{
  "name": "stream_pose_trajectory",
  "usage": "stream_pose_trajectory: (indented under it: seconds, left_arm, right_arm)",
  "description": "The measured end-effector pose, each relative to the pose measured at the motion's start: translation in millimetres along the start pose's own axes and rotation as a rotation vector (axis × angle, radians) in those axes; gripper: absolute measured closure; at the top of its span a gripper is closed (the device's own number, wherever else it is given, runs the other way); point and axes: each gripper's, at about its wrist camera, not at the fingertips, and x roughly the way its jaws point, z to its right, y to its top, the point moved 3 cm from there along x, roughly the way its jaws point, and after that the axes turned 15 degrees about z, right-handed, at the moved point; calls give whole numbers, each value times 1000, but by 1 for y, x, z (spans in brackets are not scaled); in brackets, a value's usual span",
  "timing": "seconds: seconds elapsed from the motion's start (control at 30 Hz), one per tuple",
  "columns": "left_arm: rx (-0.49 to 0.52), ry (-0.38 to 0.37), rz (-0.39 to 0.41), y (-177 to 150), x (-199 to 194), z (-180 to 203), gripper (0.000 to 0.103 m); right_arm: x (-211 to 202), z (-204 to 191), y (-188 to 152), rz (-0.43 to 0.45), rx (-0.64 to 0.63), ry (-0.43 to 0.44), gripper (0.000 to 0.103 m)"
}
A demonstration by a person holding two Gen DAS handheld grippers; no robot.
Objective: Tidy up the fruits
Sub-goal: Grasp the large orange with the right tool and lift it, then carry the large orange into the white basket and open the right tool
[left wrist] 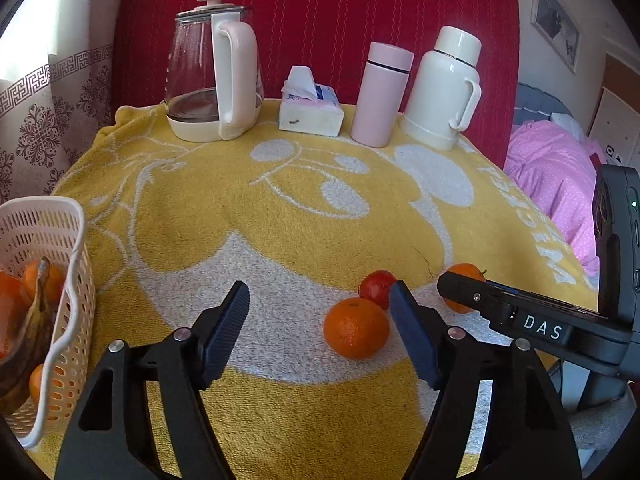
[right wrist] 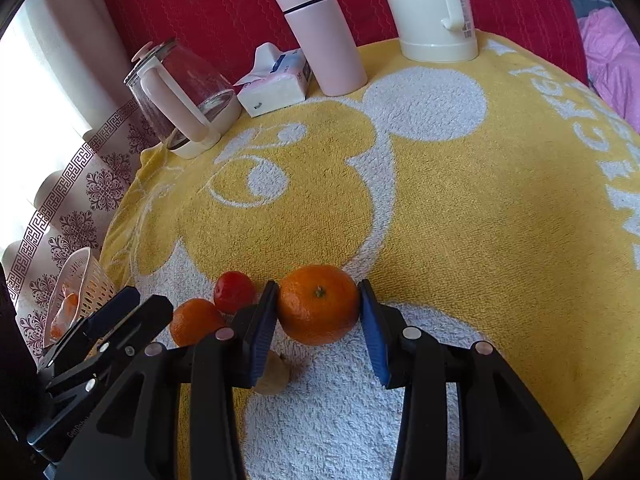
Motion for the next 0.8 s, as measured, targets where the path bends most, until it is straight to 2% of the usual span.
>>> stream_pose_trajectory:
  seconds: [0.1,0.2,0.27,0.3,0.43,0.8]
  left_arm:
    - [-4,-44,-39,-8,9,5,37]
    - [6,-55,-76,-15,18,8,46]
    - [-5,-85,-100,-19,22,10,60]
    - [-8,-104,-108,-20,23,11,62]
    - [0,-98,-97,-20,20,12,63]
    - [31,63,97,24,-32,-10,63]
  right_arm:
    - [-1,0,-1,1,0,3,62]
    - [-1,0,-1,2,1,4,63]
    - [-1,0,-1,2,1,4,63]
    - [-1,0,-1,2,1,4,63]
    - [-3,-1,-1,5,0,4,63]
    - [-13,-8,5,28,-11,10,62]
